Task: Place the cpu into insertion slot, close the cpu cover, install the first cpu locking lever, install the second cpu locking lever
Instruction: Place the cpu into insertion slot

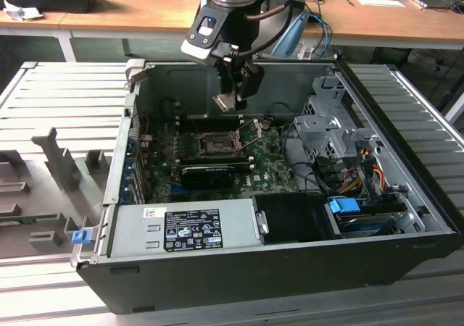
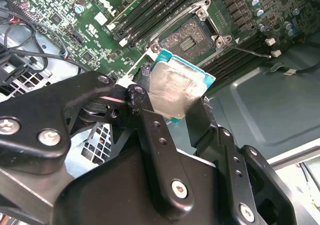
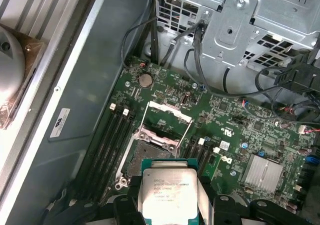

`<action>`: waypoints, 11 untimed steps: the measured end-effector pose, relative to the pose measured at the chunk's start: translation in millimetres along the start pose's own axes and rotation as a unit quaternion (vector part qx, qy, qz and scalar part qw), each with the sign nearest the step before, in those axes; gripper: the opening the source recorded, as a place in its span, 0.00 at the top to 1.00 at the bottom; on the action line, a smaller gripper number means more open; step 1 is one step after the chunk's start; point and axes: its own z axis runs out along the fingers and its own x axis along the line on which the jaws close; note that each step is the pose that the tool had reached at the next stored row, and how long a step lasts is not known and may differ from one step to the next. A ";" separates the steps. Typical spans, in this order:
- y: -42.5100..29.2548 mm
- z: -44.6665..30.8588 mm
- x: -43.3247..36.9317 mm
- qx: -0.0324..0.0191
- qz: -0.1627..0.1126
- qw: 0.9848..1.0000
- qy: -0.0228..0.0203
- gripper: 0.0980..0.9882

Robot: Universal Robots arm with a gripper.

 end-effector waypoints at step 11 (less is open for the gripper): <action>-0.7 7.8 -0.2 0.000 0.003 1.000 0.000 0.52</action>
